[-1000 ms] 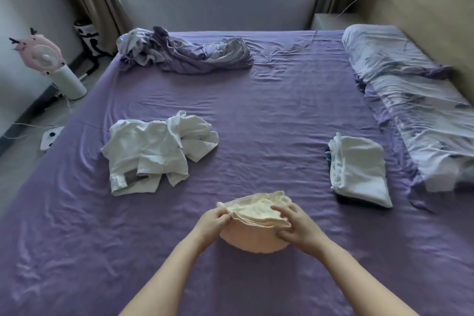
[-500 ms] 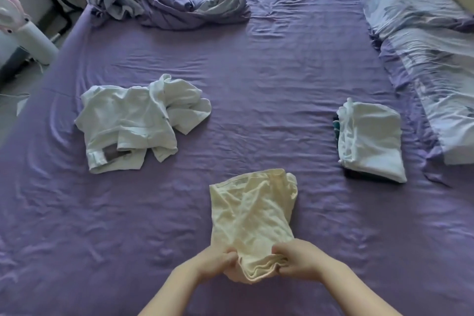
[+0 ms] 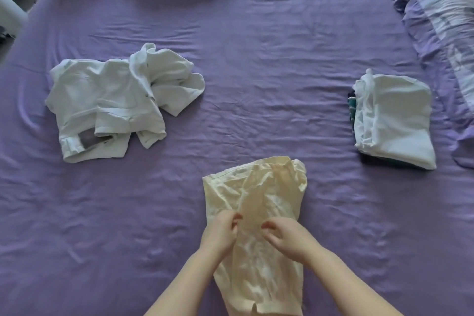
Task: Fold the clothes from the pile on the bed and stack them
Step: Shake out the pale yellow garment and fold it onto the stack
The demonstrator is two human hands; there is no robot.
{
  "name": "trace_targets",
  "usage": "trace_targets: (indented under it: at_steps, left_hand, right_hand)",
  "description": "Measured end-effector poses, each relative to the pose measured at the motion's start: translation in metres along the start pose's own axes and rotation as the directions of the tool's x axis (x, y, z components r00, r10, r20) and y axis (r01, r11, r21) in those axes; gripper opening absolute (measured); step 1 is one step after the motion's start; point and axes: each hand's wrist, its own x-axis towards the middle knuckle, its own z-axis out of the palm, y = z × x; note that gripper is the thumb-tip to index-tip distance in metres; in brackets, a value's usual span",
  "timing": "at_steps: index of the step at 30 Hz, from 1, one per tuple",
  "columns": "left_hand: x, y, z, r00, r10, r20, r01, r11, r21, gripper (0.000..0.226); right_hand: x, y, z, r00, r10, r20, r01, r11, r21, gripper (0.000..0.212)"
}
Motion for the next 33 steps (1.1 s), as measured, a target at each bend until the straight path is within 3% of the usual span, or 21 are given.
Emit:
trace_targets:
  at_steps: [4, 7, 9, 12, 16, 18, 21, 23, 26, 28, 30, 33]
  left_hand:
    - [0.048, 0.003, -0.017, 0.976, 0.022, -0.217, -0.022, 1.000, 0.004, 0.044]
    - [0.077, 0.001, -0.021, 0.969, -0.012, -0.247, 0.013, 1.000, 0.003, 0.043]
    - [0.088, -0.001, -0.020, 0.974, -0.063, -0.217, 0.074, 0.996, 0.041, 0.036]
    - [0.095, -0.002, -0.017, 0.960, -0.156, -0.231, 0.174, 0.983, 0.059, 0.026]
    - [0.095, -0.001, -0.020, 0.922, -0.210, -0.325, 0.188, 0.977, -0.097, 0.021]
    - [0.093, -0.002, -0.026, 0.873, -0.263, -0.411, 0.198, 0.961, -0.194, 0.020]
    - [0.086, 0.003, -0.029, 0.814, -0.302, -0.496, 0.188, 0.945, -0.267, 0.024]
    - [0.075, 0.012, -0.024, 0.801, -0.191, -0.567, 0.124, 0.980, -0.155, 0.029]
    - [0.052, 0.023, 0.000, 0.839, 0.233, -0.492, -0.189, 0.972, 0.138, 0.026]
    - [0.035, 0.023, 0.018, 0.849, 0.395, -0.350, -0.320, 0.913, 0.253, 0.029]
    - [0.024, 0.012, 0.036, 0.897, 0.377, -0.231, -0.315, 0.911, 0.264, 0.043]
    - [0.016, -0.007, 0.044, 0.969, 0.234, -0.077, -0.183, 0.892, 0.414, 0.060]
  right_hand:
    - [0.046, -0.001, -0.019, 0.972, -0.027, -0.232, 0.043, 0.997, 0.064, 0.032]
    - [0.071, 0.003, -0.032, 0.917, 0.042, -0.397, -0.037, 0.999, 0.020, 0.047]
    - [0.082, 0.011, -0.038, 0.913, 0.068, -0.402, -0.114, 0.989, -0.093, 0.057]
    - [0.091, 0.019, -0.040, 0.924, 0.115, -0.364, -0.196, 0.961, -0.193, 0.052]
    - [0.090, 0.022, -0.044, 0.868, 0.150, -0.474, -0.285, 0.932, -0.226, 0.032]
    - [0.085, 0.028, -0.048, 0.825, 0.172, -0.539, -0.326, 0.923, -0.205, 0.032]
    - [0.078, 0.030, -0.051, 0.766, 0.104, -0.635, -0.300, 0.931, -0.209, 0.043]
    - [0.073, 0.027, -0.045, 0.716, 0.003, -0.698, -0.251, 0.934, -0.254, 0.051]
    - [0.060, 0.018, -0.017, 0.753, -0.166, -0.637, -0.134, 0.909, -0.395, 0.044]
    - [0.052, 0.016, 0.005, 0.831, -0.184, -0.524, -0.073, 0.899, -0.431, 0.041]
    - [0.044, 0.022, 0.021, 0.903, -0.112, -0.415, -0.101, 0.884, -0.457, 0.045]
    - [0.030, 0.048, 0.028, 0.946, -0.008, -0.325, -0.185, 0.809, -0.558, 0.070]
